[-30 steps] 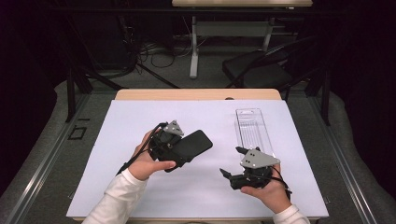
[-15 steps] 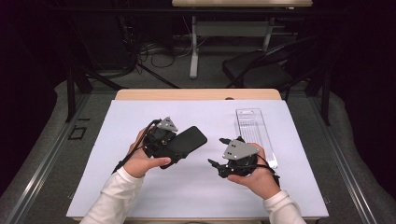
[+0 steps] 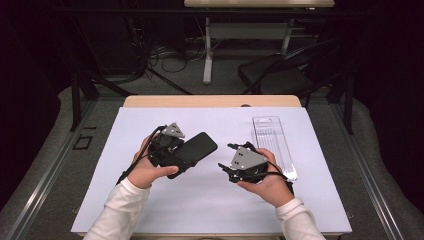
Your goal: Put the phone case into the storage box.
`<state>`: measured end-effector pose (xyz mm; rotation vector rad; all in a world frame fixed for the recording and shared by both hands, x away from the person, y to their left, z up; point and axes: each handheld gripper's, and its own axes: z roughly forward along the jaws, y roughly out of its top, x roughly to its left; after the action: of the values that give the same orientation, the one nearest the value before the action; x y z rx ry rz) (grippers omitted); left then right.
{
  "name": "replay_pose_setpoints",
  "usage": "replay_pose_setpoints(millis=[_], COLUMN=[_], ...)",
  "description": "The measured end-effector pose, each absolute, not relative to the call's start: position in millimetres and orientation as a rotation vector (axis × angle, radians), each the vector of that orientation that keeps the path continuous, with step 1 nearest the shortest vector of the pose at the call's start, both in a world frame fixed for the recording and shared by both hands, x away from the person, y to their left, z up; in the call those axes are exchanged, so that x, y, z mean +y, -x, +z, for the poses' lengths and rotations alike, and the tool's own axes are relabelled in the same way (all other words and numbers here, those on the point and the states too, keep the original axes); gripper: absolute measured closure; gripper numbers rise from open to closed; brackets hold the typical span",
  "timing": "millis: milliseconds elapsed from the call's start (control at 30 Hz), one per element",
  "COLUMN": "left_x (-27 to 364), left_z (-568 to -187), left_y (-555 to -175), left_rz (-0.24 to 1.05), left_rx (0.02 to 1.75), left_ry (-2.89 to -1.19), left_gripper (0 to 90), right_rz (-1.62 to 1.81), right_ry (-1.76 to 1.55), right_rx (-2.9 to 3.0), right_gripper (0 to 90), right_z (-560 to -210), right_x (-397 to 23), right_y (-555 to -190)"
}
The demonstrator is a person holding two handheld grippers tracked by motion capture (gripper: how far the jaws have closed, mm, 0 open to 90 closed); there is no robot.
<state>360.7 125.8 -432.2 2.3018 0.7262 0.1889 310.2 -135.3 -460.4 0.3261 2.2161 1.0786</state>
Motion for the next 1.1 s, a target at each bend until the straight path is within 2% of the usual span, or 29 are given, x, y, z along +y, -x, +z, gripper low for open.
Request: replay_pose_setpoints(millis=[333,700,1100], left_x=[120,114,105], left_z=[-435,-438,-439], left_y=[-359,-357,-352], left_rz=[0.186,0.175,0.135], left_rx=[0.705,0.688,0.639], left_ry=[-2.322,-2.340,-2.358], left_gripper=[14.2,14.2,14.3], right_rz=[0.983,0.819,0.668], right_ry=[-0.236,-0.058,0.117], right_rx=[2.196,2.124,2.025], right_gripper=[39.8,38.7,43.5], right_z=[-466,-473,-482], right_x=[-133,-120,-113], right_y=[-303,-292,-284])
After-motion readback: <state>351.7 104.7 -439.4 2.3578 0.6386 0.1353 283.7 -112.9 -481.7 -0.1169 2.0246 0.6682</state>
